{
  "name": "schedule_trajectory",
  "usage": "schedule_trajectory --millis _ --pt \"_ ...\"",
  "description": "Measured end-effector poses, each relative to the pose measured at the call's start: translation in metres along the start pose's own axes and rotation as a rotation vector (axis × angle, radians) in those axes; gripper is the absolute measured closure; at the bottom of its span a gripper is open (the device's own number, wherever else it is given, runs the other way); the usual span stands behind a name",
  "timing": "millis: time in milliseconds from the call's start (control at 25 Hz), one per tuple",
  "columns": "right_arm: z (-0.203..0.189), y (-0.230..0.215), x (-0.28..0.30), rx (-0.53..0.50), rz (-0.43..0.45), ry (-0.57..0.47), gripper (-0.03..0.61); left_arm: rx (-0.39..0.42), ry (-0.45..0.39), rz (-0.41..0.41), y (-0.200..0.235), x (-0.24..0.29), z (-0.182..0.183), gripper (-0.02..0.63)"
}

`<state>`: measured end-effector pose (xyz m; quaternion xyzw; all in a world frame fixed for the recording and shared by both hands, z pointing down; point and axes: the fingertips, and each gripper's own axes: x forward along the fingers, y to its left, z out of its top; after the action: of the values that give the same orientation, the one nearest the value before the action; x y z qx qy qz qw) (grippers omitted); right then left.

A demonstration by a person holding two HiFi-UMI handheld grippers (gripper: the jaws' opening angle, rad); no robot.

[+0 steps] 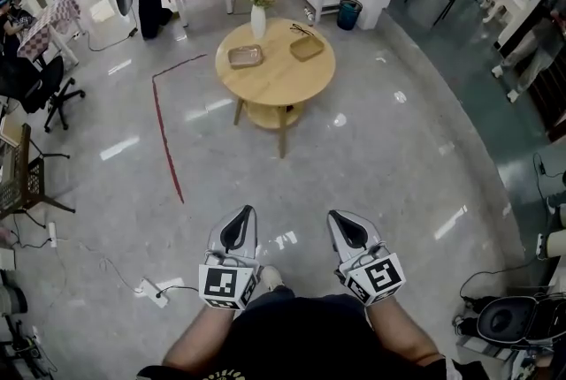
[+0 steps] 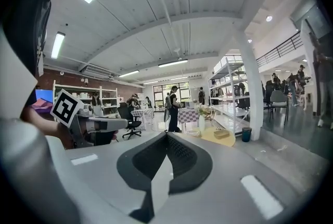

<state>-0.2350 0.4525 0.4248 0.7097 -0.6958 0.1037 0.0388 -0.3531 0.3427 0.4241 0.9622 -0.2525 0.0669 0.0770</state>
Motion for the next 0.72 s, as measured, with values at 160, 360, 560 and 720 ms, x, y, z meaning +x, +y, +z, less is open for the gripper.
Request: schedule_trajectory --millis 160,360,560,720 --pt "0.016 0.004 0.024 -0.018 -0.016 -0.02 0.586 -0.003 0.0 -0.011 0.022 0.008 0.005 0.612" --pt "0.02 0.003 0.045 -0.03 -0.027 -0.01 0.584 -0.014 0.003 -0.007 0.045 0.018 0.006 0.612" --pt "0.025 0.001 0.057 -0.03 -0.033 -0.018 0.584 -0.016 0.013 -0.013 0.054 0.02 0.005 0.612" --pt "0.029 0.001 0.065 -0.041 -0.027 -0.02 0.584 -0.021 0.023 -0.014 0.058 0.022 0.003 0.612"
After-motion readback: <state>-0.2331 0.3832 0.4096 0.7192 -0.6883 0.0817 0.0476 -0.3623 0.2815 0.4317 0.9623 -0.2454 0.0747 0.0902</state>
